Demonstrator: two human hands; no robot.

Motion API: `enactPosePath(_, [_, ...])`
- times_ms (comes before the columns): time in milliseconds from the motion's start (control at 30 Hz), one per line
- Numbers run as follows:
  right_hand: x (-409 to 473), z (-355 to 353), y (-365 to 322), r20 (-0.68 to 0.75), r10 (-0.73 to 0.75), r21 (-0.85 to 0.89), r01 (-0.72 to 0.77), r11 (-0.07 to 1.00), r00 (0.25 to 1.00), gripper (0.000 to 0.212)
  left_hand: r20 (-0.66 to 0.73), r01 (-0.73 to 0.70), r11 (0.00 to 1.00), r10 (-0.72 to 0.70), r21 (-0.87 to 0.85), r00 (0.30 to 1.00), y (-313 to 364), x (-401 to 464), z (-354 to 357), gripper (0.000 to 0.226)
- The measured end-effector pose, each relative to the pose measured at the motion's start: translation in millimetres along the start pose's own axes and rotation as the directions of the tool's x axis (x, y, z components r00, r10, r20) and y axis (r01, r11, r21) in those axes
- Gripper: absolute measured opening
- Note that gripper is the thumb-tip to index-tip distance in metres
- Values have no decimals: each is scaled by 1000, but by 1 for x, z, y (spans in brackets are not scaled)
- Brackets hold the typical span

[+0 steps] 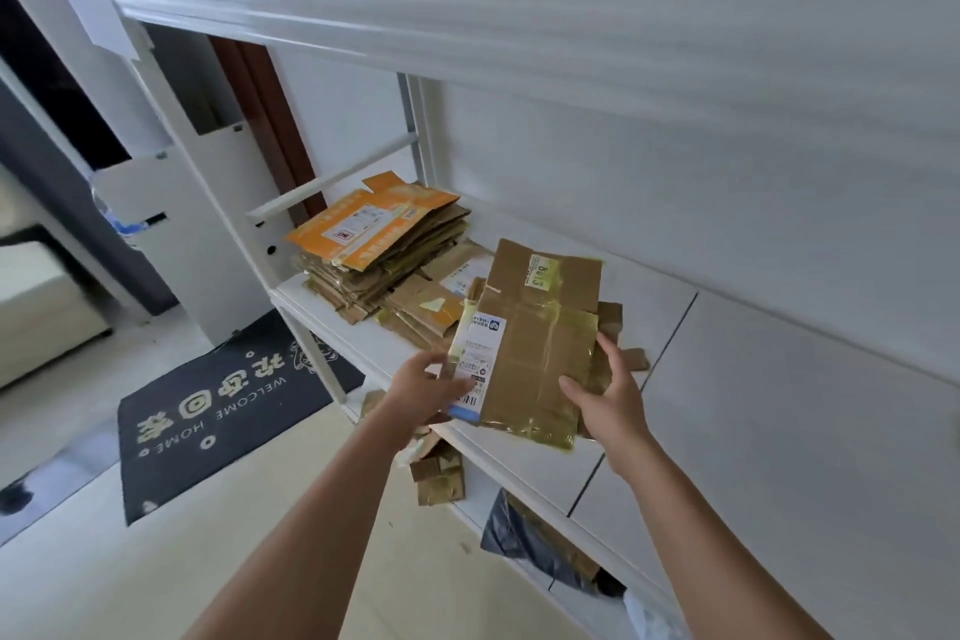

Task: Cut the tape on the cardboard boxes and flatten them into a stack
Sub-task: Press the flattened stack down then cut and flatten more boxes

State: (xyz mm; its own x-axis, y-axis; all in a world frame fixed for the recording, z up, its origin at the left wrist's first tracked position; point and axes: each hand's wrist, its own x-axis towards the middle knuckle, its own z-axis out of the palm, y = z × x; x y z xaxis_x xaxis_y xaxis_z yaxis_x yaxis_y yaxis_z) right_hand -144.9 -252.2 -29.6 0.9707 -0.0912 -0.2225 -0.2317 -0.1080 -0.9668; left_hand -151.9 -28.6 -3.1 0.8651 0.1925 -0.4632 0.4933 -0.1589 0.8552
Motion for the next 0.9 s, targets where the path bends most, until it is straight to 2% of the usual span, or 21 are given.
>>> enactPosePath(133, [14, 18, -9, 15, 46, -15, -45, 999, 999, 71, -27, 43, 998, -44, -36, 999, -3, 27, -14, 41])
enactPosePath(267, [39, 29, -19, 103, 85, -109, -73, 991, 991, 71, 78, 20, 996, -13, -90, 997, 4, 60, -33, 56])
enactPosePath(367, [54, 53, -25, 149, 71, -181, -43, 982, 986, 77, 125, -35, 998, 42, -52, 991, 9, 89, -46, 61])
enactPosePath(433, [61, 76, -27, 75, 81, -119, -72, 990, 994, 83, 93, -21, 993, 32, -117, 995, 11, 112, -60, 57])
enactPosePath(500, [68, 96, -28, -30, 161, 89, -158, 984, 987, 85, 88, -21, 983, 37, -185, 995, 13, 132, -78, 55])
enactPosePath(567, [70, 111, -25, -96, 270, 289, -233, 929, 958, 80, 97, -29, 974, 52, -224, 994, 17, 148, -96, 53])
enactPosePath(600, [67, 118, -24, -99, 310, 326, -264, 908, 945, 71, 111, -22, 970, 50, -241, 992, 18, 156, -105, 52])
enactPosePath(700, [53, 138, -19, -109, 341, 381, -277, 882, 934, 40, 175, -3, 980, 39, -199, 984, 22, 173, -118, 51])
enactPosePath(767, [46, 144, -16, -194, 336, 373, -248, 894, 922, 38, 189, 3, 991, 24, -137, 982, 21, 180, -117, 41])
enactPosePath(900, [47, 136, -24, -315, 293, 213, -233, 949, 903, 39, 163, -45, 996, 57, -75, 985, 22, 186, -113, 12])
